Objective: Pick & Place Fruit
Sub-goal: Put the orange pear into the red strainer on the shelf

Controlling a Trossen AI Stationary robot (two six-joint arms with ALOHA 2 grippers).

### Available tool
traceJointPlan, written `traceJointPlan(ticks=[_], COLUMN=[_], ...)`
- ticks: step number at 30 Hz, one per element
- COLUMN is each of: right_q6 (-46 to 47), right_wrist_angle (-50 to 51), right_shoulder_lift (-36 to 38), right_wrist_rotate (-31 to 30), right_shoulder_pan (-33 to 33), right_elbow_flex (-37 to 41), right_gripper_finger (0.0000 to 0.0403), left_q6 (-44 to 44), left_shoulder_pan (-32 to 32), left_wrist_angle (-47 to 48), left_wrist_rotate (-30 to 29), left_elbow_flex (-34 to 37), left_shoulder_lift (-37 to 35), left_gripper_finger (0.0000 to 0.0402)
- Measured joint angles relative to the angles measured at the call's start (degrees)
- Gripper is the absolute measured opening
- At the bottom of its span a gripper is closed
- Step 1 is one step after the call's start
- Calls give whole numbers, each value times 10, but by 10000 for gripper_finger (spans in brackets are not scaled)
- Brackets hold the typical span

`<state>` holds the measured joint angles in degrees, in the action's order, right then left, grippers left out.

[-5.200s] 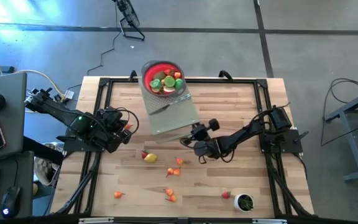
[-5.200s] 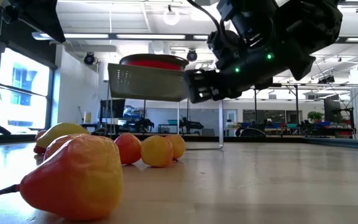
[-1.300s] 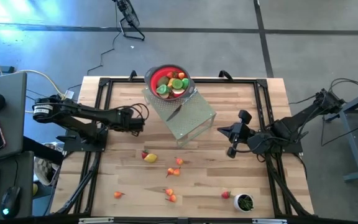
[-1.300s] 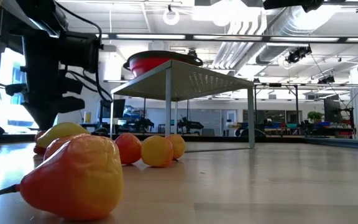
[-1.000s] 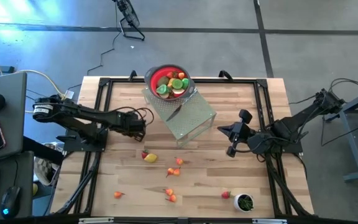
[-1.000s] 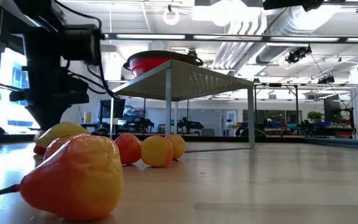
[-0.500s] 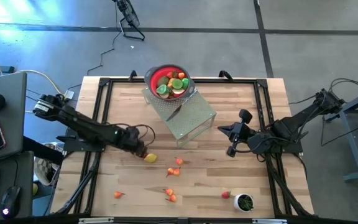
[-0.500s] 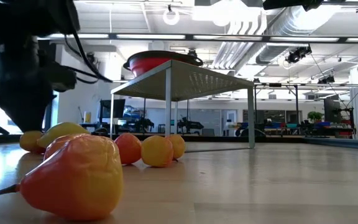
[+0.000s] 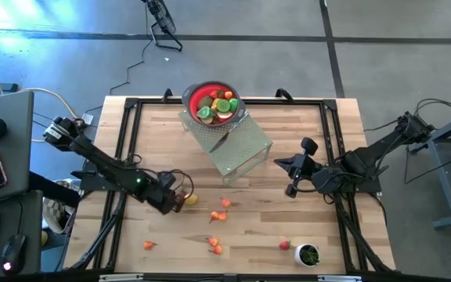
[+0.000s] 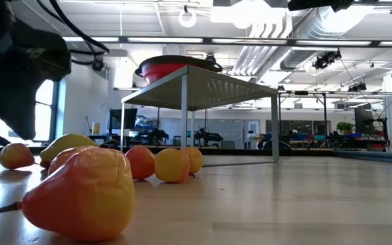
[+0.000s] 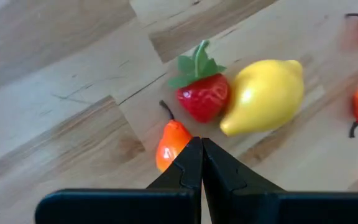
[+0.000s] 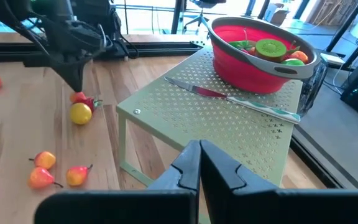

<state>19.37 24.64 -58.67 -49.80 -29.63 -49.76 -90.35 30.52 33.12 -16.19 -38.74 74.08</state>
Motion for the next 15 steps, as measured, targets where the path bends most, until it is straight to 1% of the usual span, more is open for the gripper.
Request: traceJointPlan(ticks=[2,5,8,11,15], right_q6=[-2,-3,-3,-3,-9], right_wrist_angle=[0,0,0,0,0], right_shoulder_lift=[0,0,0,0,0], right_wrist_rotate=[0,0,3,4,4], right_shoulder_pan=[0,0,0,0,0], right_elbow_flex=[0,0,0,0,0], right_gripper_finger=[2,2,2,2,2], left_q6=[0,3,13,38,78], left_shoulder_pan=[4,3,3,3,3], left_wrist_angle=[29,114,190,213,202], left_wrist_rotate=[-14,-38,-39,-37,-33], left_elbow_flex=[-12,-53,-99,-135,-156], left_shoulder_lift=[0,0,0,0,0], left_gripper_finger=[0,0,0,0,0])
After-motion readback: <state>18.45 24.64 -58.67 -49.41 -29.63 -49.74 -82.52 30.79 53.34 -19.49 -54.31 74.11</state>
